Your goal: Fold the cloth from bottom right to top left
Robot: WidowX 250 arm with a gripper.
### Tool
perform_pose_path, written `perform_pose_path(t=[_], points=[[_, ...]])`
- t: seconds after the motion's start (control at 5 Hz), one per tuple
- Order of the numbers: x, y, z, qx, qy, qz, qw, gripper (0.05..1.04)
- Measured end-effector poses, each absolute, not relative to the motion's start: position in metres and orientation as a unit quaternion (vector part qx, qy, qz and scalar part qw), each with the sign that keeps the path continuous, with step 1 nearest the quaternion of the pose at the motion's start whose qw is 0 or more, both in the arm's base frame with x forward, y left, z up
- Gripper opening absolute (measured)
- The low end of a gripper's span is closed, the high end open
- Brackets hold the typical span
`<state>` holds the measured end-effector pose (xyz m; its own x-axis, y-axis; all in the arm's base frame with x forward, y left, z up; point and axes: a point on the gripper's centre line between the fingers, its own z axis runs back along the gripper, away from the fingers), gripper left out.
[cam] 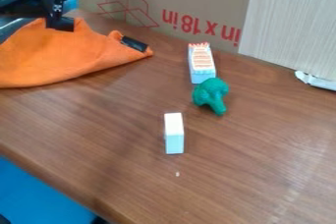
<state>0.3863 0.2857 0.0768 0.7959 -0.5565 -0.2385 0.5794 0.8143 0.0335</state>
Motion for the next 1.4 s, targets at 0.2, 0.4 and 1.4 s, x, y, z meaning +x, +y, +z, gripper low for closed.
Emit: perform_pose_path(t=[0.2,0.4,1.4], points=[[0.387,0.282,0.060,0.036,0.101,-0.290,0.951,0.483],[0.383,0.283,0.069,0.035,0.069,-0.254,0.964,0.762],[0.346,0.263,0.166,0.035,-0.109,0.194,0.974,0.999]])
